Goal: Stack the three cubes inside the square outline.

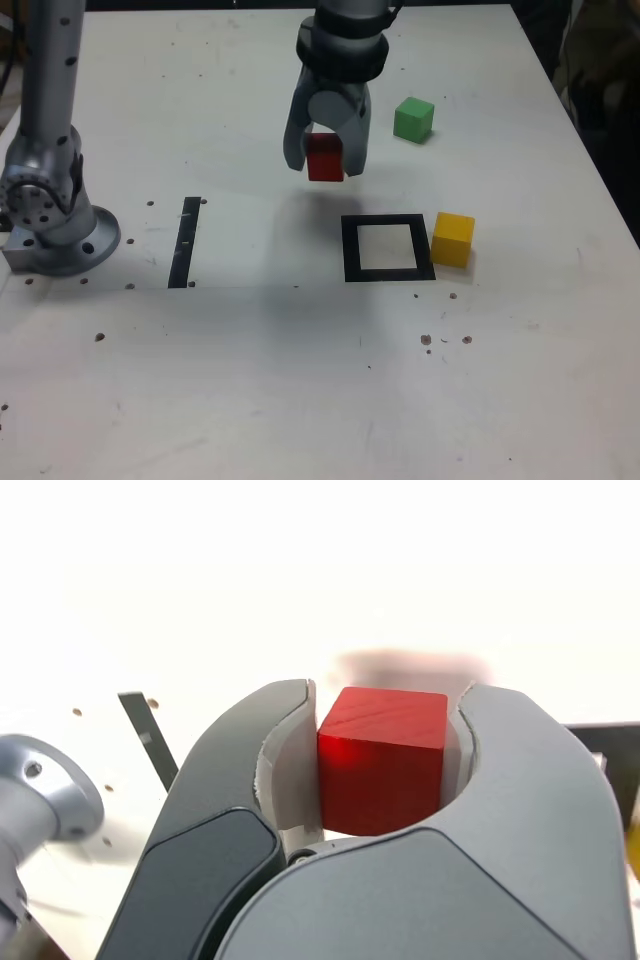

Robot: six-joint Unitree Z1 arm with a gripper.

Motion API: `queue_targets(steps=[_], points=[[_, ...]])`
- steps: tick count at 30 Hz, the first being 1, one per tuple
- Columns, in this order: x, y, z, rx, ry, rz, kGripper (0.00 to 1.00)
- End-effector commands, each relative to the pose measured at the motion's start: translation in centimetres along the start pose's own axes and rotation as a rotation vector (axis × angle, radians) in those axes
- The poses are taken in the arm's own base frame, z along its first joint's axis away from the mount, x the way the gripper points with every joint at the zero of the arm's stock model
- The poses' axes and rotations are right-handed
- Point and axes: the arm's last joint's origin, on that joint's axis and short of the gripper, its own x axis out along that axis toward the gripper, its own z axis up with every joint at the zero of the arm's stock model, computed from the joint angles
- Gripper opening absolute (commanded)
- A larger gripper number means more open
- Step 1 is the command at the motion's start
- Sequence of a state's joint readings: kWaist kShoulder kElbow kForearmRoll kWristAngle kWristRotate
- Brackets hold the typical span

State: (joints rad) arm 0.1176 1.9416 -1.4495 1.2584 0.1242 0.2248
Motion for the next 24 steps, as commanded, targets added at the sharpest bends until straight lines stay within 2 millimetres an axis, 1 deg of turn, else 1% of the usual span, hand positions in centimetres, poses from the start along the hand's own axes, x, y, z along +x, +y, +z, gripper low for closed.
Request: queue_targets(steps=[1,7,12,15,24], points=[[-0.6,-0.6,0.4,-0.017,-0.011,-0.001,0.14],[-1.2,-2.8,3.6,-0.034,-0.02,-0.003,0.14],[-0.9,-4.0,5.8,-0.006,-0.007,-0.028,0.14],[-0.6,-4.2,6.3,-0.002,-0.001,-0.043,0.14],[0.2,-5.3,6.8,-0.001,0.025,-0.053,0.14]])
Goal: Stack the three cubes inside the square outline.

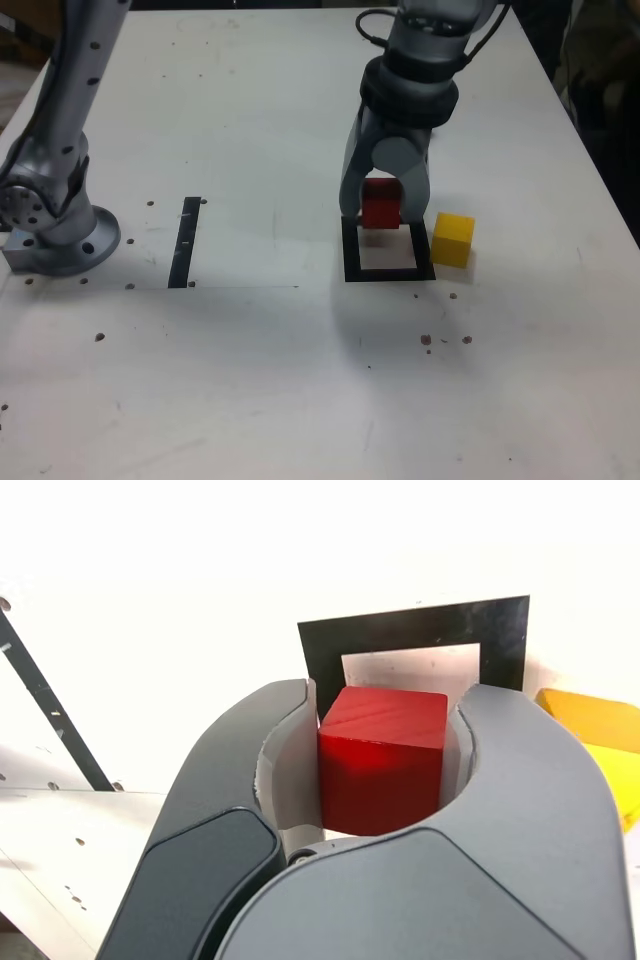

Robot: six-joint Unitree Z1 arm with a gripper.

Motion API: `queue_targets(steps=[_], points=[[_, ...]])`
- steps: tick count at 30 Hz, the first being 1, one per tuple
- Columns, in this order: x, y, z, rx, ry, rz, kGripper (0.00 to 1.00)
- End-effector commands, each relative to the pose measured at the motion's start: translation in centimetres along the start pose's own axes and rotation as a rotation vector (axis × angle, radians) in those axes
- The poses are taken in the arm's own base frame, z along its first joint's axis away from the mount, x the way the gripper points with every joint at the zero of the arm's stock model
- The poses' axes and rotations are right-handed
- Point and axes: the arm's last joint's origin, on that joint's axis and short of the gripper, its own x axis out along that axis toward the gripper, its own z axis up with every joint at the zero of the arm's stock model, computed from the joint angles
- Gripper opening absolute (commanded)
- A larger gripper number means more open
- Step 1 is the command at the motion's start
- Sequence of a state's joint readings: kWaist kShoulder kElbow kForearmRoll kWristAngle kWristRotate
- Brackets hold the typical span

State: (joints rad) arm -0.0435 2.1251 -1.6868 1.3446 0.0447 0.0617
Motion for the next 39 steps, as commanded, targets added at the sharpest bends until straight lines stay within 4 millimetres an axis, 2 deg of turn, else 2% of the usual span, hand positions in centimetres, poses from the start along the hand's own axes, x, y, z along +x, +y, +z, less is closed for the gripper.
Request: queue_targets(steps=[1,11,19,28,36,39], points=[[0.4,-0.3,0.3,0.002,0.016,-0.005,0.14],[1.6,-1.8,1.1,-0.014,0.043,-0.008,0.14],[2.7,-2.0,2.1,-0.019,0.043,-0.013,0.17],[2.7,-2.0,2.1,-0.017,0.048,-0.012,0.5],[2.1,-2.0,1.5,-0.013,0.052,-0.007,0.94],[1.5,-1.9,1.0,-0.016,0.043,0.0,0.99]])
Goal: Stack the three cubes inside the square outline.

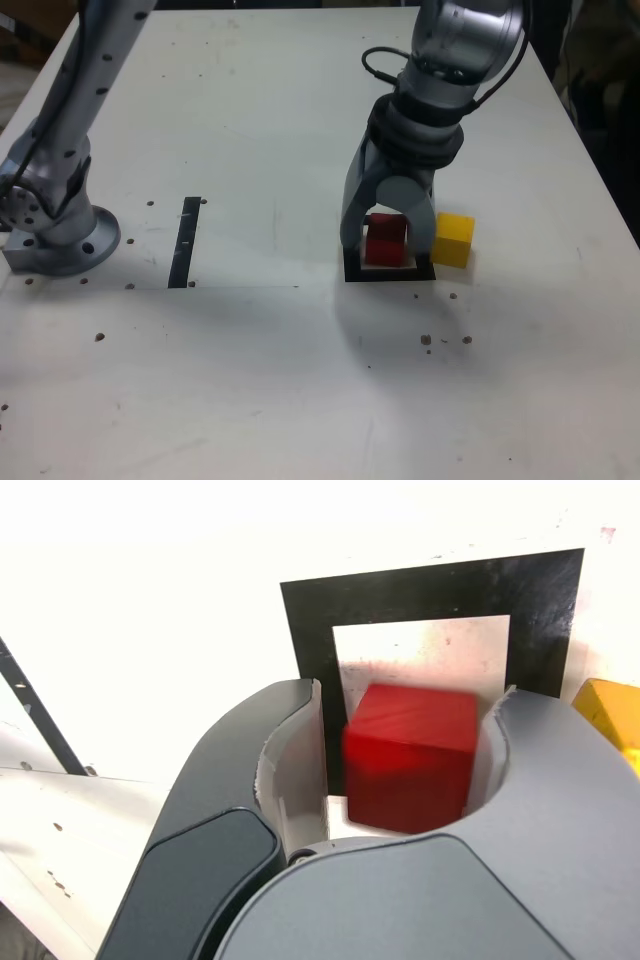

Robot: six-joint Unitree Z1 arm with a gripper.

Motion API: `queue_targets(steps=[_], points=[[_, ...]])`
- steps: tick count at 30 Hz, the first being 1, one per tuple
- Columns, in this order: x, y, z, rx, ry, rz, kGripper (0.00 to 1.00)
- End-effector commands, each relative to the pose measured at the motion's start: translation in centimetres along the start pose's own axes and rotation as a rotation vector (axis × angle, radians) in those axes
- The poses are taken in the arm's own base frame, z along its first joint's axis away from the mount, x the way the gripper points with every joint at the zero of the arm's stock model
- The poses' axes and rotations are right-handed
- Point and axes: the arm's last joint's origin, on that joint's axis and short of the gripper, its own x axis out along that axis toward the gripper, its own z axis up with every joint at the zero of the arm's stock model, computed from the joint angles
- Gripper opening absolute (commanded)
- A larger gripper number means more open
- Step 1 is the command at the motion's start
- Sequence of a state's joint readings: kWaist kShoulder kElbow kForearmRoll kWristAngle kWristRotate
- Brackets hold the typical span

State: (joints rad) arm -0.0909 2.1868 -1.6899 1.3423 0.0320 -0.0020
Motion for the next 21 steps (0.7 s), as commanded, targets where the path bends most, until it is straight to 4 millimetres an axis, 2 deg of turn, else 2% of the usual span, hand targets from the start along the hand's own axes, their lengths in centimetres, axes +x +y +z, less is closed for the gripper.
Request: queue_targets(steps=[1,9,16,21], points=[[-0.8,0.0,-0.6,-0.002,-0.017,0.006,0.99],[-2.9,0.2,-2.0,-0.002,-0.06,0.052,0.99],[-6.0,-0.6,-1.3,0.034,-0.187,0.151,0.99],[-6.1,-1.1,-0.1,0.067,-0.203,0.167,0.99]])
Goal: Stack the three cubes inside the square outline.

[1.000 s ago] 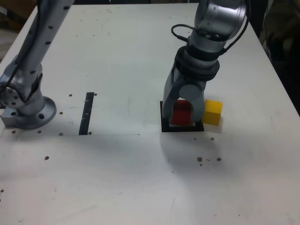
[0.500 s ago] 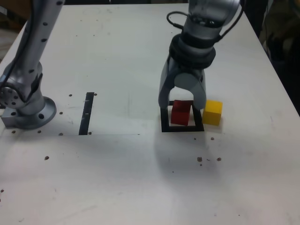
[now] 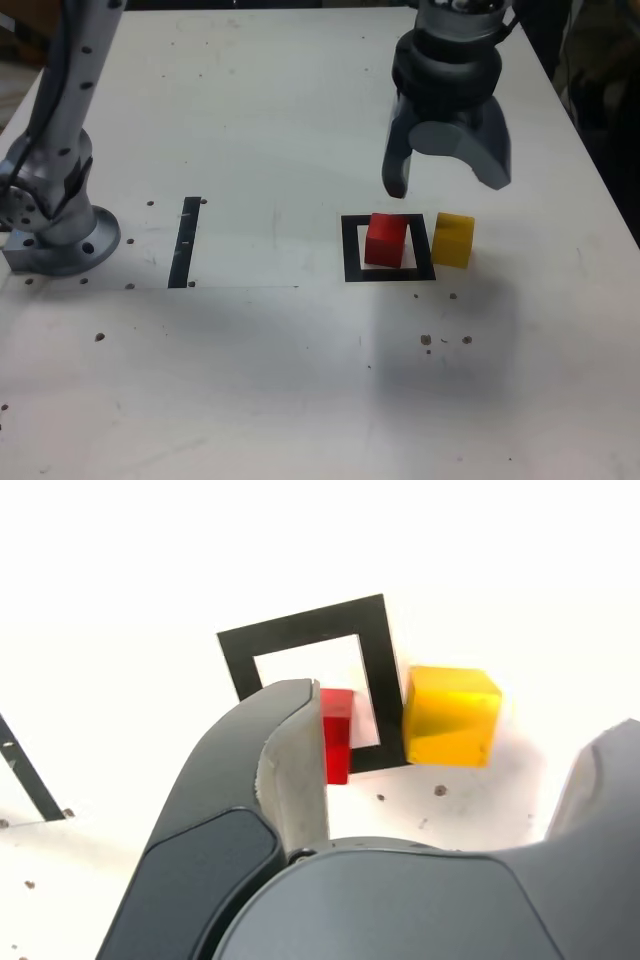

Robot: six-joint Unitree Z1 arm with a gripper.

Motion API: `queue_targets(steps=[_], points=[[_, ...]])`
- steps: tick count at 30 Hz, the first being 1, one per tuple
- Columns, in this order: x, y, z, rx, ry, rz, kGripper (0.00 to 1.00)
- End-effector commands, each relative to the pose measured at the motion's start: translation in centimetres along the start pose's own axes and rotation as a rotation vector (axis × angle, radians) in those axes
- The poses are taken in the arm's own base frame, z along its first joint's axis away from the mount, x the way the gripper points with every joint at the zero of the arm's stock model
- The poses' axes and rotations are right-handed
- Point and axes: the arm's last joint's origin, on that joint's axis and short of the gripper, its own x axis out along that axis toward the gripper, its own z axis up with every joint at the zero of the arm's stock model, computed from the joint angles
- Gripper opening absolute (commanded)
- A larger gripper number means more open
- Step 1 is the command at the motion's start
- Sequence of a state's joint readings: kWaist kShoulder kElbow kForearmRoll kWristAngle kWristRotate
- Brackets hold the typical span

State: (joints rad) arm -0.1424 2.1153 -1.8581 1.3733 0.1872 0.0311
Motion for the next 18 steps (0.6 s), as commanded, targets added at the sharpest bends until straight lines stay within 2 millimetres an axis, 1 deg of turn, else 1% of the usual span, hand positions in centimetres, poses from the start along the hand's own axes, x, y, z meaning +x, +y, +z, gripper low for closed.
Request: queue_targets(steps=[1,11,18], points=[[0.6,-0.1,0.8,0.011,0.008,-0.002,0.99],[2.1,-0.5,2.6,0.038,0.022,-0.035,0.98],[3.9,-0.8,3.4,0.054,0.064,-0.047,0.96]])
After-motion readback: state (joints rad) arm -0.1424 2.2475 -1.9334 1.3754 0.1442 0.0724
